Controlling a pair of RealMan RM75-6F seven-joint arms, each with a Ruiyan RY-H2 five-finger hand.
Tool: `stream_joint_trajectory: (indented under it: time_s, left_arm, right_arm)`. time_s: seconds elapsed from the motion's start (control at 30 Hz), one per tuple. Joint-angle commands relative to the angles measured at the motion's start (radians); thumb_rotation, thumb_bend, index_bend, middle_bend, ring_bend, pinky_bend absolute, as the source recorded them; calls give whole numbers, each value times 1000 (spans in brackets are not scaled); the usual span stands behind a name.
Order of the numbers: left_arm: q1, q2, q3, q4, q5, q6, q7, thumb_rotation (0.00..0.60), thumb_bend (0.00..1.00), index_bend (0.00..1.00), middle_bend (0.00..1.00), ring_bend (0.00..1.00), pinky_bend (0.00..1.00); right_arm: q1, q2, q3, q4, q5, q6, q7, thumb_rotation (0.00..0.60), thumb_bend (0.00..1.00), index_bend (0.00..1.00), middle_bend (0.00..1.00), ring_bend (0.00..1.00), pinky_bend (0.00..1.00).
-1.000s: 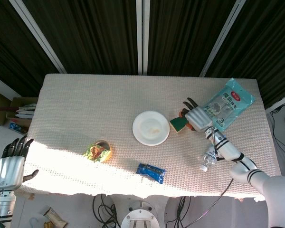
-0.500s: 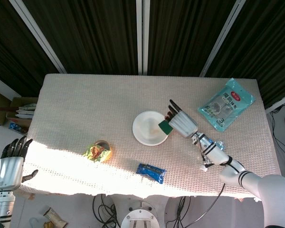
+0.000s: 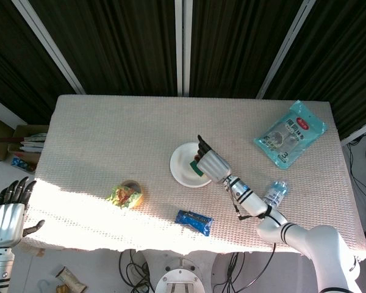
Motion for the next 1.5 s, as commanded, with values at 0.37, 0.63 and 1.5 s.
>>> stream_joint_trajectory:
  time_s: [0.37, 0.63, 1.5]
  left_arm:
    - [0, -5, 0, 10, 10, 1, -10, 600, 93, 126, 56, 62, 140]
    - [3, -5, 2, 14, 11, 0, -23, 600, 92, 126, 56, 62, 140]
    - [10, -5, 4, 21, 9, 2, -32, 600, 92, 126, 56, 62, 140]
  right_arm:
    - [-21, 50, 30, -41, 34, 63, 34, 600, 341, 687, 505, 217, 8]
    - [0, 5, -13, 4, 22, -2, -44, 600, 341, 689, 501, 217, 0]
    - [24, -37, -7, 38, 35, 0, -75, 600, 343, 701, 501, 217, 0]
